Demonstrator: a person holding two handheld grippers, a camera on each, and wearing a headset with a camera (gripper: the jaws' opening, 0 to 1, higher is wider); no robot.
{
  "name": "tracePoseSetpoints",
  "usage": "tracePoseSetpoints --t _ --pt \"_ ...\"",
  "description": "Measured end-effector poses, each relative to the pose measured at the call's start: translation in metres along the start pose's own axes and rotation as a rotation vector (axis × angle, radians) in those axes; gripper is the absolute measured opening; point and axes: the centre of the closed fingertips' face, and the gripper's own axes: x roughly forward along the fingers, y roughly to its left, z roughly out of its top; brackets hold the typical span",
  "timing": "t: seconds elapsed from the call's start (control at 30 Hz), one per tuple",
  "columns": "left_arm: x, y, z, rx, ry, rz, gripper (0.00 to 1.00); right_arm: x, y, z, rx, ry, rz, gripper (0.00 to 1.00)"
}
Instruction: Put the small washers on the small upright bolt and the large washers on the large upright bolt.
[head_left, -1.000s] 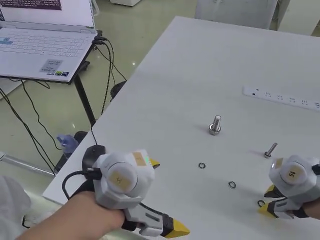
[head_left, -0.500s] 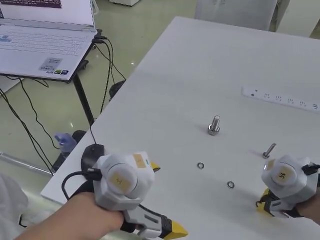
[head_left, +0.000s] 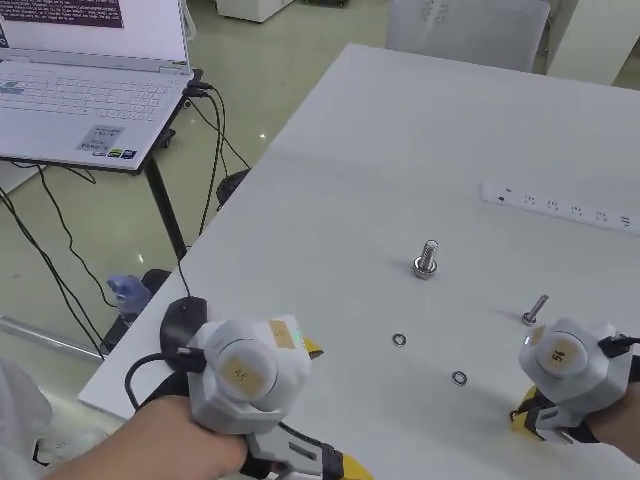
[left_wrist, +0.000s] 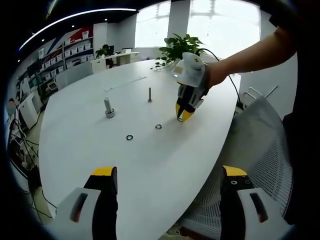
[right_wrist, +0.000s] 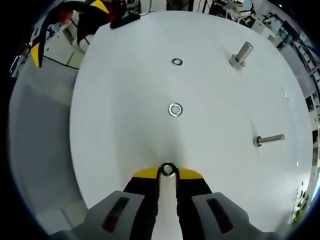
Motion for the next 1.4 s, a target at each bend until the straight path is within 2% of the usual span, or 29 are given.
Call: tracePoseSetpoints --t 0.23,0.47,0.8,0.97,1.17,1.4 --pt "-0.006 0.007 0.002 -0.004 -0.009 0.022 0.85 -0.006 0.007 0.001 0.004 -0.007 0.025 0.13" --pt "-0.006 0.009 0.001 -0.003 -0.005 0.024 0.85 -0.017 -0.001 0.001 0.023 -0.009 0.023 0.13" --pt "-0.004 0.006 0.003 0.0 -0.006 0.018 0.84 -0.038 -0.024 -0.001 0.067 -0.02 -0.006 0.12" --pt "-0.004 0.006 0.003 0.002 -0.008 0.017 0.84 -0.047 -0.041 -0.001 0.084 -0.025 -0.022 0.12" --pt "-0.002 0.005 0.002 0.002 -0.005 0.012 0.84 -0.059 -0.053 0.006 0.109 -0.04 -0.044 0.12" --pt "-0.001 0.005 0.002 0.004 -0.005 0.009 0.84 -0.07 -0.077 0.015 0.118 -0.041 -0.072 0.12"
